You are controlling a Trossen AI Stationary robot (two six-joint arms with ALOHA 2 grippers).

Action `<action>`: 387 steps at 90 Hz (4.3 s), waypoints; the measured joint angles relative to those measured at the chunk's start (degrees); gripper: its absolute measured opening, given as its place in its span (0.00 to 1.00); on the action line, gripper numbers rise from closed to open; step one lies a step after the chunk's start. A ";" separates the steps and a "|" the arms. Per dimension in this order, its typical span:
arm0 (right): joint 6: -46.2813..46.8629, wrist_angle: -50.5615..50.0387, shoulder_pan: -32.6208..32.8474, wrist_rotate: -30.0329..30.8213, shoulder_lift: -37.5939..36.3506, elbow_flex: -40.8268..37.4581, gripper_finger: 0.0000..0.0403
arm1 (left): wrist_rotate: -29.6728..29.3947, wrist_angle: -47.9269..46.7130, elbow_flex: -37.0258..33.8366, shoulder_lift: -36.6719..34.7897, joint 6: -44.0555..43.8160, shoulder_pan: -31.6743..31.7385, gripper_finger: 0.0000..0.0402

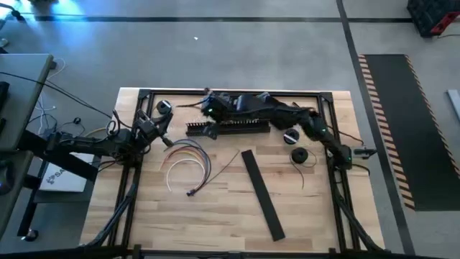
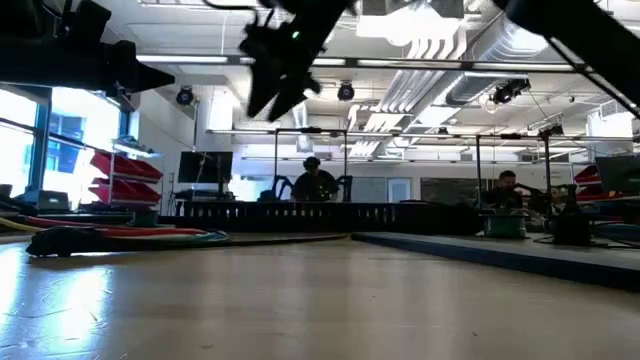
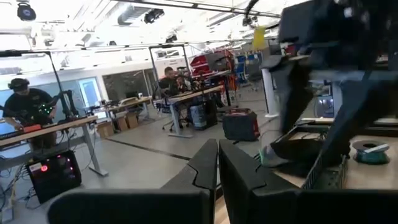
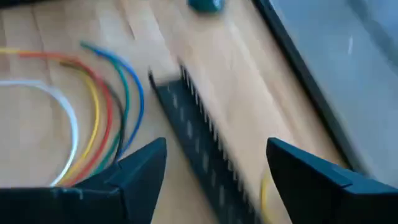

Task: Ziptie cables
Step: Move the black cable duct cover to the top of the table

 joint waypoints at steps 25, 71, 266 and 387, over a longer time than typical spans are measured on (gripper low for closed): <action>29.57 -15.77 9.52 -6.97 -7.45 -13.02 0.68 | 0.00 -0.78 0.00 0.00 0.00 0.02 0.00; 64.92 8.96 25.78 4.46 -8.40 -39.06 0.94 | -0.15 -1.24 0.00 0.00 0.00 -0.01 0.00; 8.96 47.72 10.89 -16.88 -18.31 -48.74 0.39 | -0.20 -3.89 0.00 0.00 0.00 -0.01 0.00; 45.33 24.52 24.66 5.43 15.96 -14.34 0.82 | -0.19 -6.41 0.00 0.00 0.00 0.00 0.00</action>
